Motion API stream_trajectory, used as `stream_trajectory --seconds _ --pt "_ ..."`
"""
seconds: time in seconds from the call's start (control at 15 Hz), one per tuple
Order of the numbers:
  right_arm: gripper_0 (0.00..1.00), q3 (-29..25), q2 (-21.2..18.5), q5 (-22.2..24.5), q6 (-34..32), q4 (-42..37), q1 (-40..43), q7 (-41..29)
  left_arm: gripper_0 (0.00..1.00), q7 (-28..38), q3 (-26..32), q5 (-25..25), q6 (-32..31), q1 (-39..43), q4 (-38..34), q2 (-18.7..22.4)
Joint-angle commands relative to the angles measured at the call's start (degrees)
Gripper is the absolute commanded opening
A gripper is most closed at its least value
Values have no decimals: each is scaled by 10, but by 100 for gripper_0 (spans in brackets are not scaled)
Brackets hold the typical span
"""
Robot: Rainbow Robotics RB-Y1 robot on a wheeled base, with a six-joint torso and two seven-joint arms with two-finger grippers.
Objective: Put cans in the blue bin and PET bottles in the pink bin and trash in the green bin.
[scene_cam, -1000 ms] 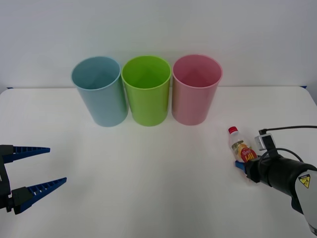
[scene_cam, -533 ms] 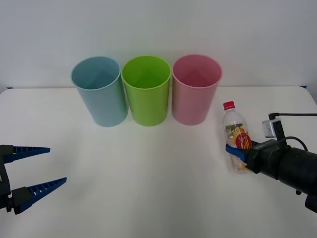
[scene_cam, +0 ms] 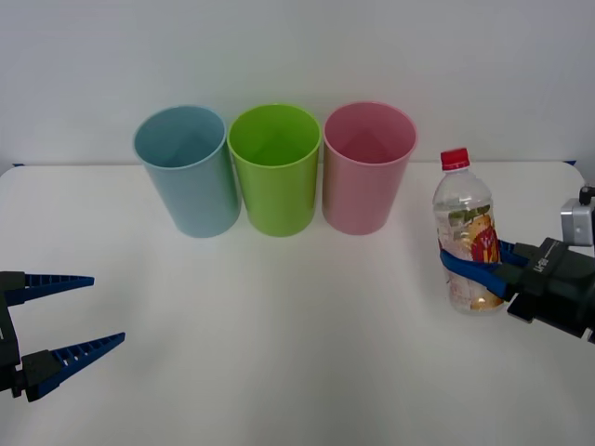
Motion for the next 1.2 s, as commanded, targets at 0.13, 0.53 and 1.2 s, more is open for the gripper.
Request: stream_trajectory --seconds 0.13,0.53,1.2 --pt "0 -36 0 -81 -34 -8 -6 17 100 0 0 0 0 0 0 0" --pt "0 -43 2 -158 -34 -44 -29 31 100 0 0 0 0 0 0 0" --pt "0 95 3 -49 203 -43 -163 -45 100 0 0 0 0 0 0 0"
